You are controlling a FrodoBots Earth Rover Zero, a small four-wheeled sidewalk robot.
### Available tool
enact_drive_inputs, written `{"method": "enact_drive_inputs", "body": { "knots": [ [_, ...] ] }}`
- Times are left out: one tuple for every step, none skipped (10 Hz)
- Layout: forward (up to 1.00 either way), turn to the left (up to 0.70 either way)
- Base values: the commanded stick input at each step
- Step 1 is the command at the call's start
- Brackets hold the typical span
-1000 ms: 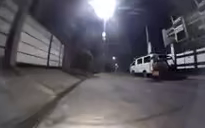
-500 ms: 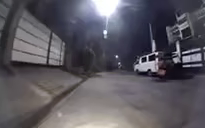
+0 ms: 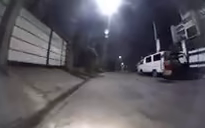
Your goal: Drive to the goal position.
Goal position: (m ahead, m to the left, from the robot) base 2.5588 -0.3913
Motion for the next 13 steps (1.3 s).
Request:
{"method": "enact_drive_inputs", "body": {
  "knots": [
    [0.70, 0.00],
    [0.70, 0.00],
    [0.70, 0.00],
    [0.70, 0.00],
    [0.70, 0.00],
    [0.70, 0.00],
    [0.70, 0.00],
    [0.70, 0.00],
    [0.70, 0.00],
    [0.70, 0.00],
    [0.70, 0.00],
    [0.70, 0.00],
    [0.70, -0.12]
  ]
}}
